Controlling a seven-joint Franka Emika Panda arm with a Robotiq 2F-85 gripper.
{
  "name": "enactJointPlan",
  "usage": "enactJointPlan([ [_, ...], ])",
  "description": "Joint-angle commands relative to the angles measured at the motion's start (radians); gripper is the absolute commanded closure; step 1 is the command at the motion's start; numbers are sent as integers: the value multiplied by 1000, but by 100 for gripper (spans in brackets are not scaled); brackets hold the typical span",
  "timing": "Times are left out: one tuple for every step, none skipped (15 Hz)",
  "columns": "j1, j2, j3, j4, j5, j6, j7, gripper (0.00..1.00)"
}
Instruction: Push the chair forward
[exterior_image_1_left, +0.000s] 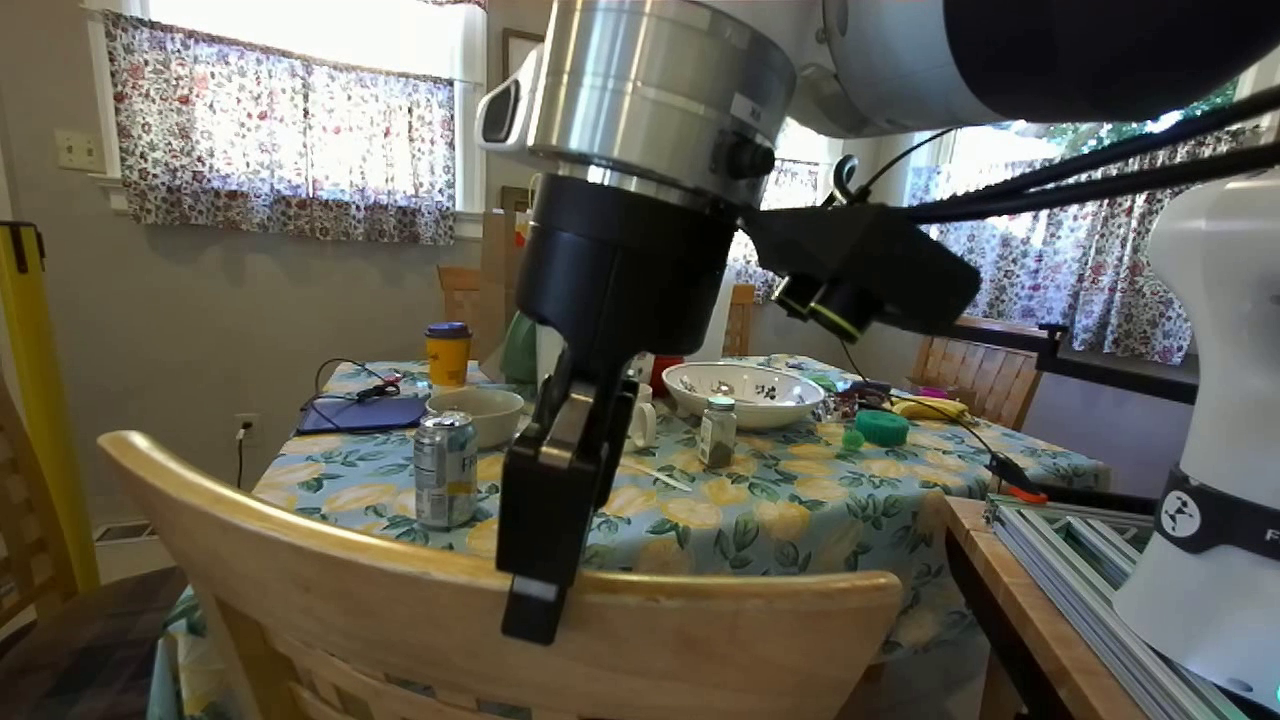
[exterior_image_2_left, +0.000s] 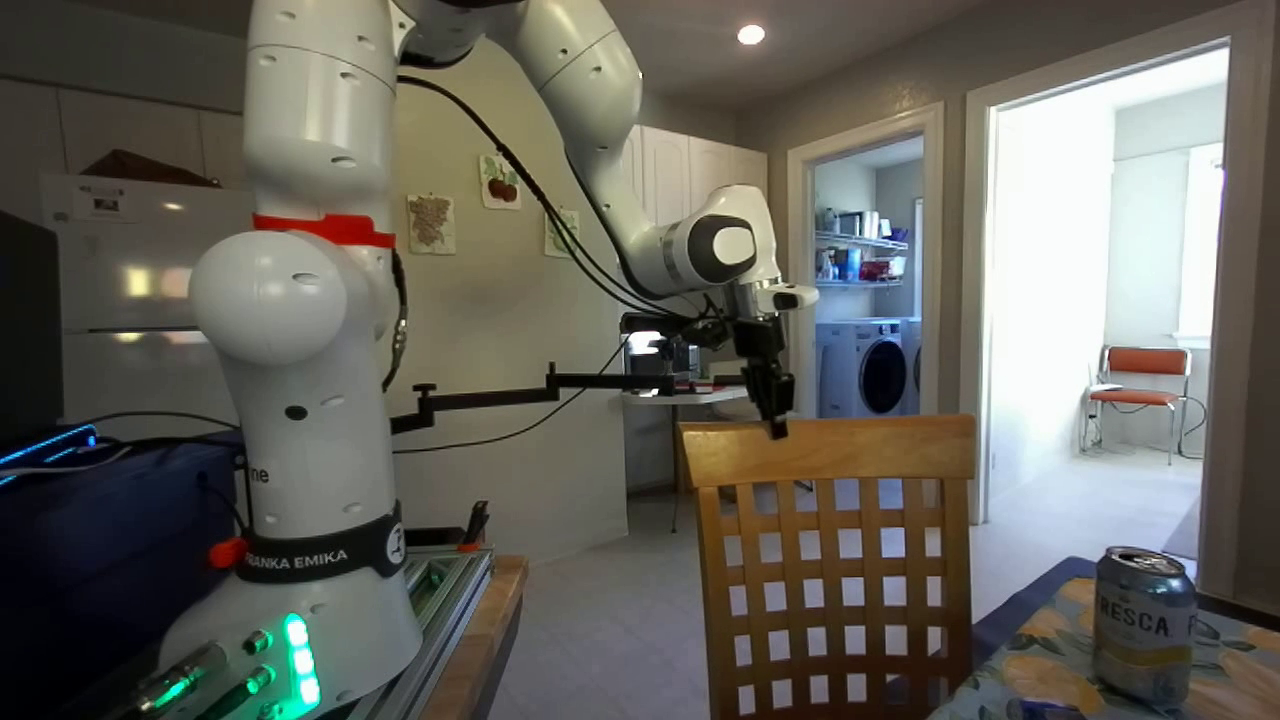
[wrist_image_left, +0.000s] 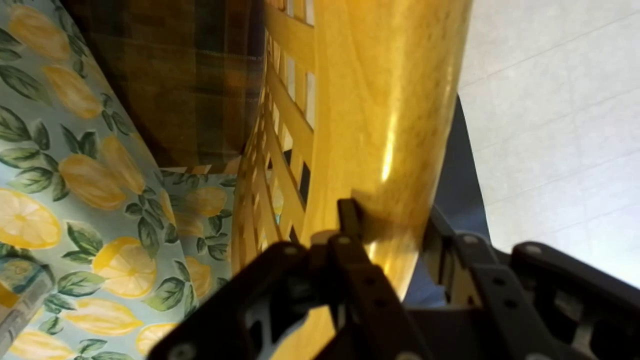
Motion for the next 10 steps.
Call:
enactJointPlan([
  [3, 39, 8, 15, 46, -10, -46, 92],
  [2, 38, 10, 12, 48, -16, -49, 92],
  [3, 34, 7, 9, 37, -27, -42, 92],
  [4, 28, 3, 7, 25, -45, -34, 92],
  [6, 22, -2, 6, 4, -64, -19, 92],
  [6, 18, -7, 8, -14, -87, -11, 92],
  [2, 18, -6, 7, -7, -93, -28, 92],
  [0, 16, -6, 8, -7, -107, -35, 92],
  [-3, 14, -5, 7, 1, -115, -52, 92],
  [-7, 13, -5, 5, 4, -124, -68, 92],
])
